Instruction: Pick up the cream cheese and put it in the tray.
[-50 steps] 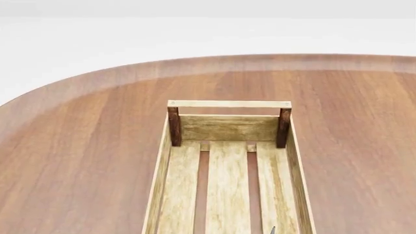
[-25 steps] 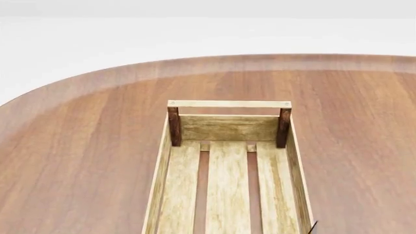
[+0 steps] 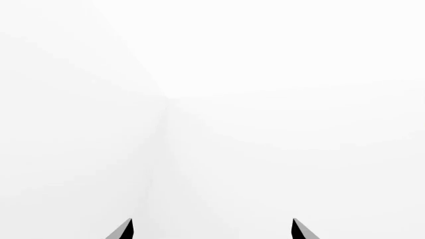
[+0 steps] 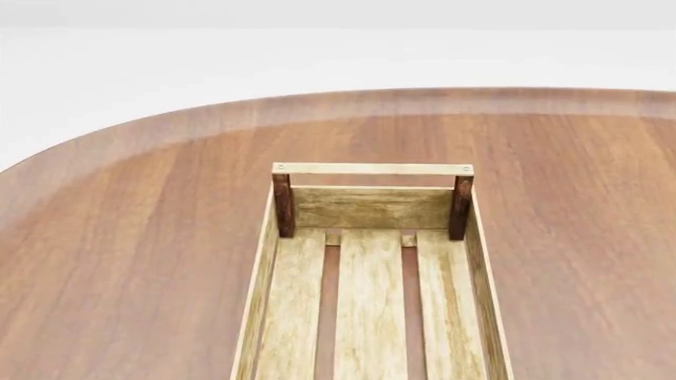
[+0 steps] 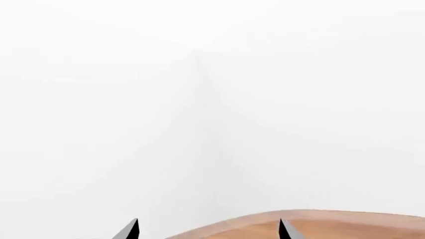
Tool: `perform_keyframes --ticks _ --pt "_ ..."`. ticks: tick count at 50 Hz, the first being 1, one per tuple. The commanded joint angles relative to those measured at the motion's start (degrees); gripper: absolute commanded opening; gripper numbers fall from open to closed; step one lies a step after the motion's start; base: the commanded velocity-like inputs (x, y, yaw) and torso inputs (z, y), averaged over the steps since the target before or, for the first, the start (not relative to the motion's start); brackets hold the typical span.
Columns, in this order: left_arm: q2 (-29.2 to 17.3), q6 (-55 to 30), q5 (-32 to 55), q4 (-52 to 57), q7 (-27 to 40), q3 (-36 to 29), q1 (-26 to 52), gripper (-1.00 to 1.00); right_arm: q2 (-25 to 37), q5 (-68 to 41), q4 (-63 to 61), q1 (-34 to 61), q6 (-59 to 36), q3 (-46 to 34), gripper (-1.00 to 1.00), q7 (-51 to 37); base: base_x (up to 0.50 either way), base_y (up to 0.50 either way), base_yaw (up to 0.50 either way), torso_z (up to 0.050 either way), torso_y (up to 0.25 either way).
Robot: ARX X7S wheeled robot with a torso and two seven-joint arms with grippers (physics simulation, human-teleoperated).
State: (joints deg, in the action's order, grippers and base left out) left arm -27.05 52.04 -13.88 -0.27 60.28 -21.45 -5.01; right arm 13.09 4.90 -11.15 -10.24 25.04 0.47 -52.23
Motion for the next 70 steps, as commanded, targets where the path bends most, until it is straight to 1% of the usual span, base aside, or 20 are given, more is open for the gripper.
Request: perform_keyframes --ticks 1,2,4,6,8,12,14,19,24,33,40,43,70 --pt "-0.2 -0.5 -0.1 0.4 0.1 0.0 -0.2 1.0 -2.3 0.0 -1.7 0.2 -6.2 3.9 1.0 -4.8 0.0 0.0 0.0 0.0 0.0" --pt "-0.2 -0.4 -0.3 0.5 0.2 0.1 -0.2 1.0 -2.9 0.6 -2.3 0.4 -7.8 4.6 1.0 -5.9 0.0 0.0 0.0 0.0 0.0" --pt "-0.3 -0.3 -0.1 0.7 0.2 0.1 -0.4 1.0 -2.3 -1.1 -2.0 0.3 -7.0 4.2 1.0 -4.8 0.0 0.0 0.0 0.0 0.0" --pt "-0.4 -0.3 -0.2 0.7 0.4 0.2 -0.4 1.0 -3.8 -0.3 -2.8 0.7 -9.4 6.0 1.0 -7.6 0.0 0.0 0.0 0.0 0.0" --pt "-0.4 -0.3 -0.3 0.8 0.4 0.2 -0.5 1.0 -3.4 -2.7 -2.9 0.6 -9.8 5.9 1.0 -6.4 0.0 0.0 0.0 0.0 0.0" --pt "-0.4 -0.5 -0.4 1.2 0.5 0.3 -0.7 1.0 -4.8 -3.2 -3.7 0.7 -11.8 8.8 1.0 -9.9 0.0 0.0 0.0 0.0 0.0" --pt "-0.5 -0.5 -0.4 1.3 0.5 0.3 -0.7 1.0 -5.1 -3.9 -3.4 0.6 -11.1 9.7 1.0 -10.8 0.0 0.0 0.0 0.0 0.0" --pt "-0.4 -0.5 -0.7 1.4 0.6 0.3 -0.8 1.0 -5.4 -4.6 -4.1 1.2 -16.1 10.4 1.0 -11.7 0.0 0.0 0.0 0.0 0.0" --pt "-0.6 -0.5 -0.8 1.7 0.9 0.5 -1.1 1.0 -5.2 -6.0 -3.2 1.8 -17.7 10.6 1.0 -11.6 0.0 0.0 0.0 0.0 0.0" --pt "-0.7 -0.7 -0.7 1.8 0.9 0.4 -1.1 1.0 -4.1 -9.2 -3.0 1.6 -16.9 10.8 1.0 -9.8 0.0 0.0 0.0 0.0 0.0" --pt "-0.8 -0.8 -0.8 1.8 1.2 0.5 -1.1 1.0 -3.8 -11.2 -3.5 0.9 -17.5 13.0 1.0 -10.8 0.0 0.0 0.0 0.0 0.0" --pt "-0.8 -0.7 -0.7 1.7 1.3 0.5 -1.1 1.0 -3.2 -12.7 -3.3 0.7 -17.3 13.0 1.0 -9.7 0.0 0.0 0.0 0.0 0.0" --pt "-1.6 -0.8 0.0 2.6 2.0 0.6 -1.4 1.0 -2.0 -16.4 1.1 2.4 -22.0 14.6 1.0 -10.2 0.0 0.0 0.0 0.0 0.0"
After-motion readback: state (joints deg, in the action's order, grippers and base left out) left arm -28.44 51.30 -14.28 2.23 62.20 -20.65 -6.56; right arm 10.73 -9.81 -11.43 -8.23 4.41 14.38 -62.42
